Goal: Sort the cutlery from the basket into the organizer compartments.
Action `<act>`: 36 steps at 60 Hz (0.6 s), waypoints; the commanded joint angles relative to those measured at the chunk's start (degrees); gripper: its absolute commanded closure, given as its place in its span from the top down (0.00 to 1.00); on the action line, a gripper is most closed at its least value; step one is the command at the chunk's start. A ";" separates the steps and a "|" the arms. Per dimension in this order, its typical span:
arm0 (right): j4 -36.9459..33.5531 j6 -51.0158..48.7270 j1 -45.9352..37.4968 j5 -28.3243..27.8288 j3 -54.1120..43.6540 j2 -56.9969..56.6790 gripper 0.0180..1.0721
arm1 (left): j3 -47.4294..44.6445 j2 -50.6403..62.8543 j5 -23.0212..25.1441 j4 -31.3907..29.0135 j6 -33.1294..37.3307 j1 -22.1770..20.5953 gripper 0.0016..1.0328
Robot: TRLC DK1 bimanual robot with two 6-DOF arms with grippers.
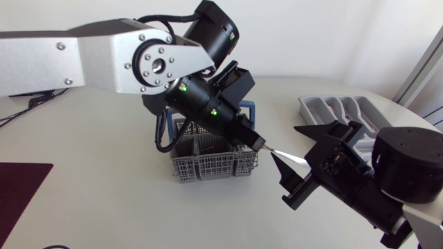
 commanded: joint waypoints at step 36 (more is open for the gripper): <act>2.10 -6.74 5.76 1.55 -1.18 4.88 0.57 | 7.67 4.49 3.76 -11.61 2.24 0.67 0.03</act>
